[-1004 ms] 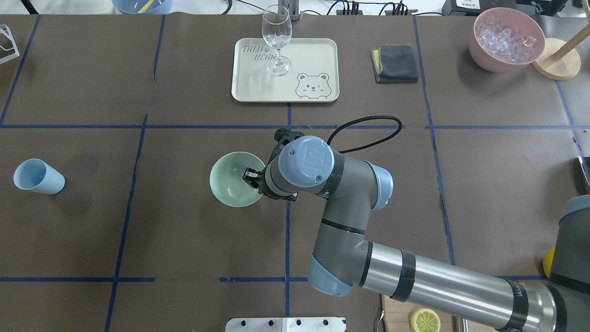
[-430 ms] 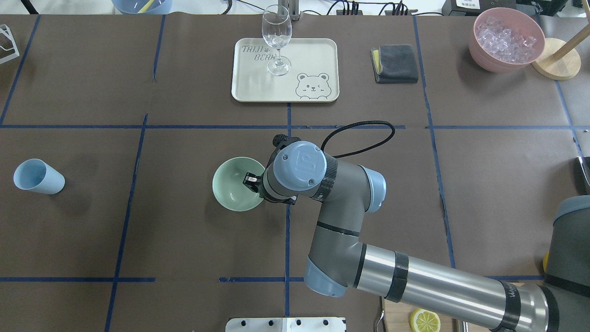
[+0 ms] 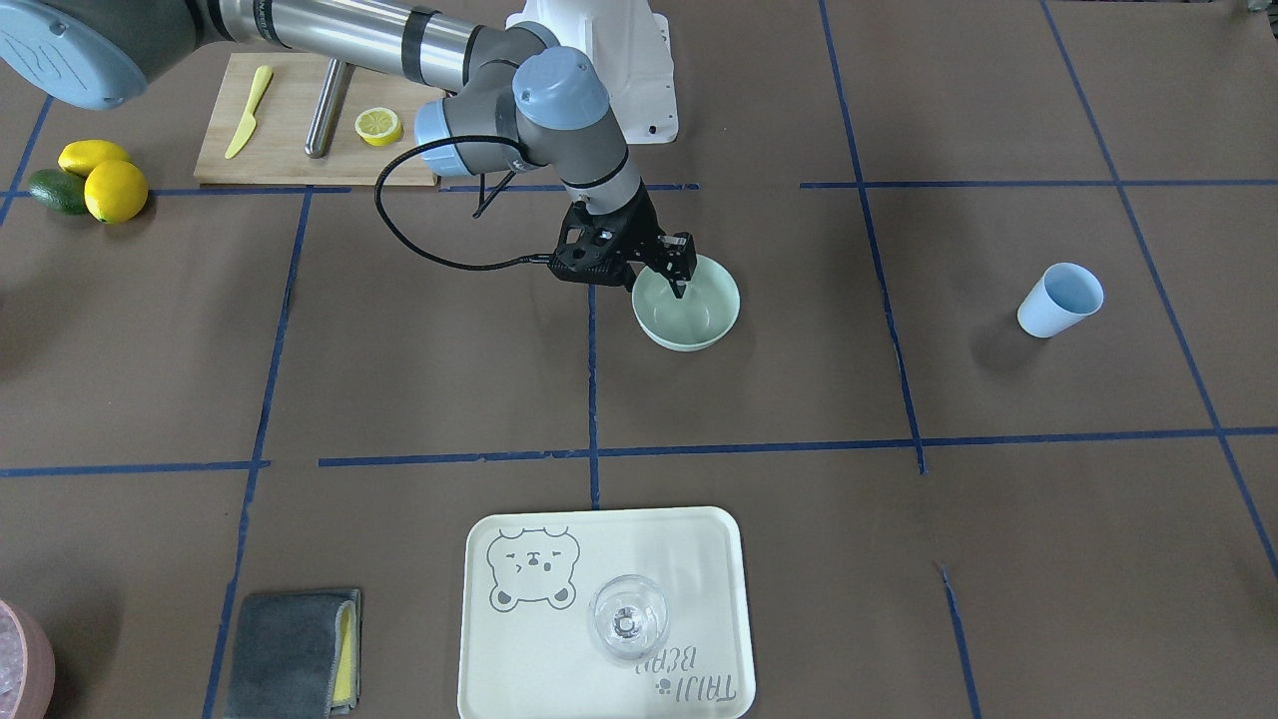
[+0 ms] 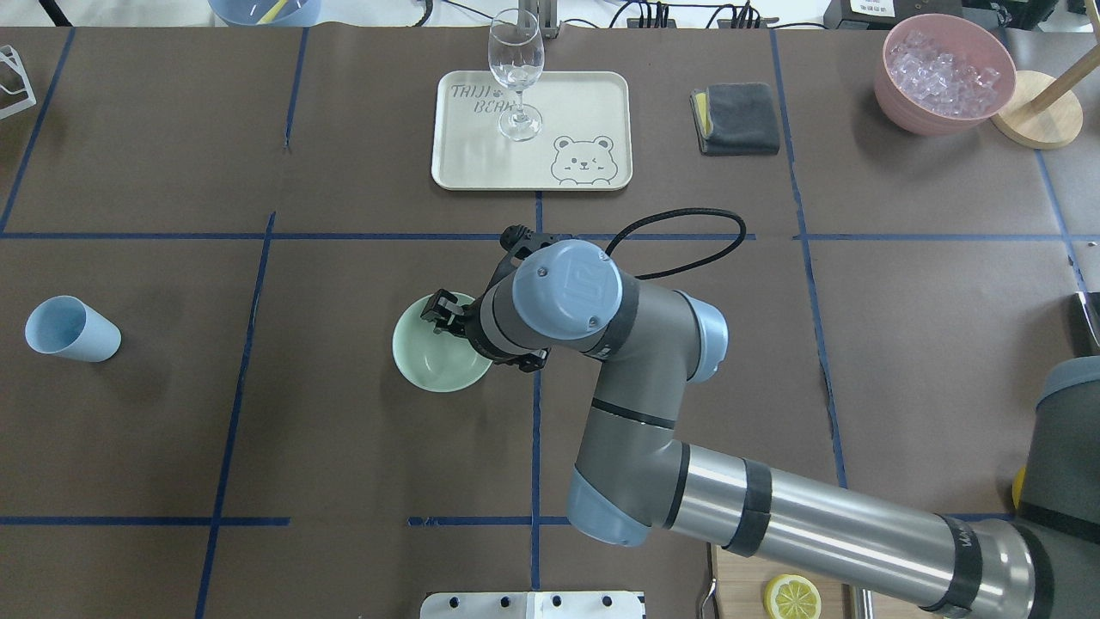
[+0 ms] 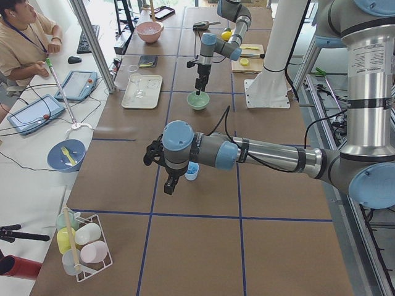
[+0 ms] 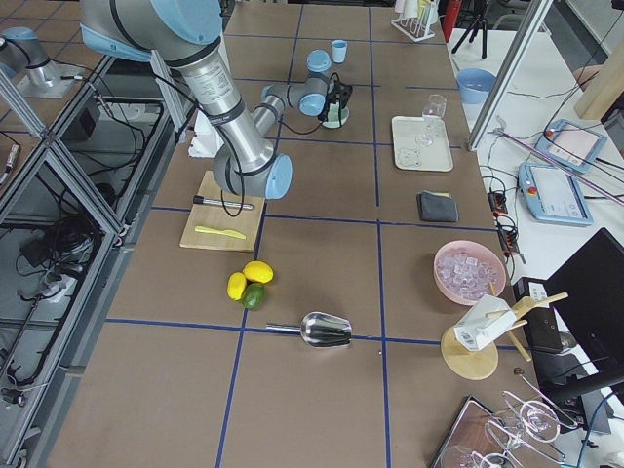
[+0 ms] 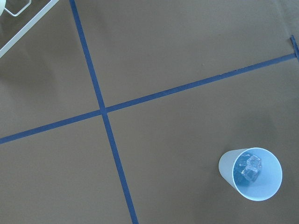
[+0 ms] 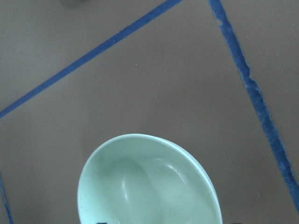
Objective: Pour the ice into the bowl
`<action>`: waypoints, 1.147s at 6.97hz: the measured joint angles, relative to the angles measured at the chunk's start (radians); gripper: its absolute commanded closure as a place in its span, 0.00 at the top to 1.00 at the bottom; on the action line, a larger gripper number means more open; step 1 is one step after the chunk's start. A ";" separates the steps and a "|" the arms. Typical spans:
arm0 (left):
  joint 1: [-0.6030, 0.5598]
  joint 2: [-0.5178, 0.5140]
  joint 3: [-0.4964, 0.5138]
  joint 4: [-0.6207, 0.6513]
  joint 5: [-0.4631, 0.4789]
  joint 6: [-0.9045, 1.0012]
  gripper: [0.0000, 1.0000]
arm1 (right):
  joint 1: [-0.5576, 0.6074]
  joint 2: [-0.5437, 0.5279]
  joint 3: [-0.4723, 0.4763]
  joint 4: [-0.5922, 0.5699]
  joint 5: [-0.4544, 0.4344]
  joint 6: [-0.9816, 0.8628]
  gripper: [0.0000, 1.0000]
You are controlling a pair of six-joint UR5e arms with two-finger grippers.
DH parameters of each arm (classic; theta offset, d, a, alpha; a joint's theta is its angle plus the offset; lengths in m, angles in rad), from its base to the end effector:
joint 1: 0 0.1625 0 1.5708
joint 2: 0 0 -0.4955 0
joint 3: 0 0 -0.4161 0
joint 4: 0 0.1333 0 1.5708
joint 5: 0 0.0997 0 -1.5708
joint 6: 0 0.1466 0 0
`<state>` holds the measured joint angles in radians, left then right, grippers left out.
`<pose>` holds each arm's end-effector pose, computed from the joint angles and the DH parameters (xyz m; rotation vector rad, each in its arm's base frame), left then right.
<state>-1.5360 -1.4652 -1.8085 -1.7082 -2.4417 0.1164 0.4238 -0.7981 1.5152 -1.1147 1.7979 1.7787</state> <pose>-0.0044 -0.4819 0.6649 0.2880 0.8565 0.2581 -0.7152 -0.4327 0.2072 -0.0740 -1.1920 0.4225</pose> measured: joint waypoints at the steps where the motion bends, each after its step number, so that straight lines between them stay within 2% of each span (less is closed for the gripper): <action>1: 0.004 0.005 0.018 -0.075 0.000 -0.002 1.00 | 0.033 -0.075 0.100 -0.003 0.025 0.000 1.00; 2: 0.012 0.007 0.028 -0.141 0.000 -0.024 1.00 | 0.088 -0.165 0.193 -0.003 0.087 -0.002 1.00; 4: 0.059 0.009 0.031 -0.292 -0.002 -0.164 1.00 | 0.180 -0.291 0.270 0.006 0.201 -0.017 1.00; 6: 0.095 0.032 0.045 -0.539 -0.039 -0.287 0.97 | 0.198 -0.326 0.275 0.010 0.213 -0.034 1.00; 7: 0.133 0.048 0.049 -0.647 -0.022 -0.405 0.97 | 0.198 -0.338 0.275 0.010 0.210 -0.036 1.00; 8: 0.224 0.089 0.054 -0.815 0.082 -0.571 0.97 | 0.197 -0.347 0.277 0.010 0.209 -0.037 1.00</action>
<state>-1.3122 -1.3761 -1.7549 -2.5234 -2.3592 -0.4546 0.6212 -1.1449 1.7919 -1.1045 2.0064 1.7419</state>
